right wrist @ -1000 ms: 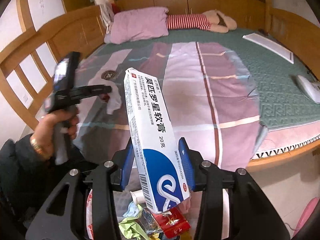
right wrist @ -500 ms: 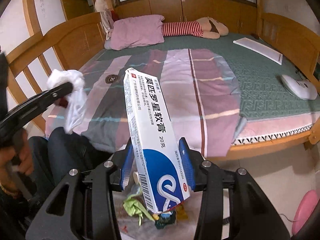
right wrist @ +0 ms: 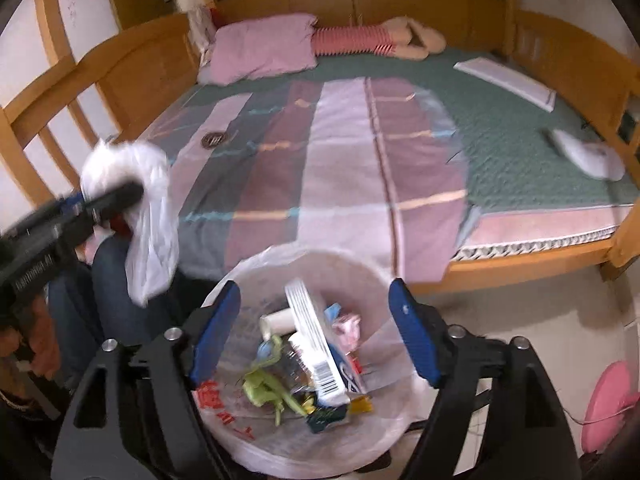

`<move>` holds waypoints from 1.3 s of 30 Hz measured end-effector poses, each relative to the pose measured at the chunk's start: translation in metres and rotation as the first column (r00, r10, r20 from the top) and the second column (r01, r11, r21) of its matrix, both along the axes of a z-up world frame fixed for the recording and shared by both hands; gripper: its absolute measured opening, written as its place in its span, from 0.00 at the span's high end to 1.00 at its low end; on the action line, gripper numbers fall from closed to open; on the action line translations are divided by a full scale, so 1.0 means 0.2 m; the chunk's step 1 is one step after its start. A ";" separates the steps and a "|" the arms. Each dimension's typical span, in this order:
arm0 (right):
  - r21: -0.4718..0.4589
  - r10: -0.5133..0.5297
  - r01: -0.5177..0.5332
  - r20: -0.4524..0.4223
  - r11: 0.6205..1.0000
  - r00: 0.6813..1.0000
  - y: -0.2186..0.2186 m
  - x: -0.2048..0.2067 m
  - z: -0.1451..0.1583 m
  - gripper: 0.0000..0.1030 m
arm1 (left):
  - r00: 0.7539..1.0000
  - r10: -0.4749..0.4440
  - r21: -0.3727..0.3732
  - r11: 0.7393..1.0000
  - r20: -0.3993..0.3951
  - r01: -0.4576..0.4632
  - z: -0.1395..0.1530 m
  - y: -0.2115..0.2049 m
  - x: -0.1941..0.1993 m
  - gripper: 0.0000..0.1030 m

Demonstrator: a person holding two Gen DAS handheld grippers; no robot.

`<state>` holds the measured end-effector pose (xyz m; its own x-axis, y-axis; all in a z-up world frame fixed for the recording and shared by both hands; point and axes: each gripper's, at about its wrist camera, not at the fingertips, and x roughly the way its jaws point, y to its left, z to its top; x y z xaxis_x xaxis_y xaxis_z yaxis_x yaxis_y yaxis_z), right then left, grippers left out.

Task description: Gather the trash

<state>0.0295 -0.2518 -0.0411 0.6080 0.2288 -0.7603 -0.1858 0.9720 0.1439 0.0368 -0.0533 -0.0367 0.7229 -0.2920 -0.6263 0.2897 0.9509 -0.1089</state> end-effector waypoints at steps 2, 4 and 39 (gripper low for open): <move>0.013 -0.056 0.055 0.034 0.998 0.998 -0.06 0.00 0.04 0.23 | 1.000 -0.012 0.005 1.000 -0.001 0.012 -0.01 -0.02 -0.01 0.62; 0.037 -0.090 0.089 0.051 0.995 0.995 -0.10 0.00 0.07 0.22 | 0.999 -0.034 -0.007 0.999 -0.006 0.034 -0.01 -0.03 -0.01 0.42; -0.024 -0.036 0.047 0.348 0.999 0.937 0.15 -0.13 0.26 0.03 | 0.906 0.378 0.019 0.921 0.190 -0.388 0.22 0.24 -0.21 0.03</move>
